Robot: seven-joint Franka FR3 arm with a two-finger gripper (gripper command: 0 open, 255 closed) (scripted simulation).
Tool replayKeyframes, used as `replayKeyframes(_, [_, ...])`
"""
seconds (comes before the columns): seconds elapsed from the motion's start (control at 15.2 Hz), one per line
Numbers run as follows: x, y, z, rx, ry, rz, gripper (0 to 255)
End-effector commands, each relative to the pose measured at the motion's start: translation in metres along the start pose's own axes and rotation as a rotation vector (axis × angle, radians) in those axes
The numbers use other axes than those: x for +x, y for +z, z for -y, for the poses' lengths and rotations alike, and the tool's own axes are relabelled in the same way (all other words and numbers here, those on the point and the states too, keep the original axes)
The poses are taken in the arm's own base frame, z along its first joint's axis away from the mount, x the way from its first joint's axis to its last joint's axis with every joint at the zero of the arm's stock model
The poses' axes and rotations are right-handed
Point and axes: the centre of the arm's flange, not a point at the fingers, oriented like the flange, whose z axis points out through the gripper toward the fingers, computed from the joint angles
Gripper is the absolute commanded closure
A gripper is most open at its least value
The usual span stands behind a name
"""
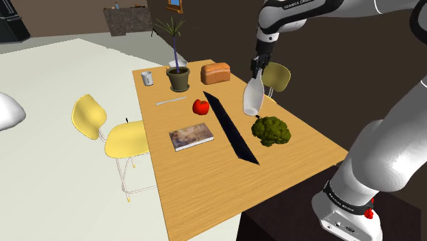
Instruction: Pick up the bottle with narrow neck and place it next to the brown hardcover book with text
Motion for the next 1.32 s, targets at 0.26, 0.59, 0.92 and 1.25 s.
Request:
replayKeyframes(0.26, [0.017, 0.001, 0.079, 0.000, 0.002, -0.001, 255])
replayKeyframes(0.59, [0.029, 0.001, 0.144, 0.000, 0.002, -0.001, 255])
replayKeyframes(0.92, [0.041, 0.000, 0.209, 0.000, 0.002, -0.001, 255])
replayKeyframes(1.25, [0.054, 0.000, 0.274, 0.000, 0.002, -0.001, 255])
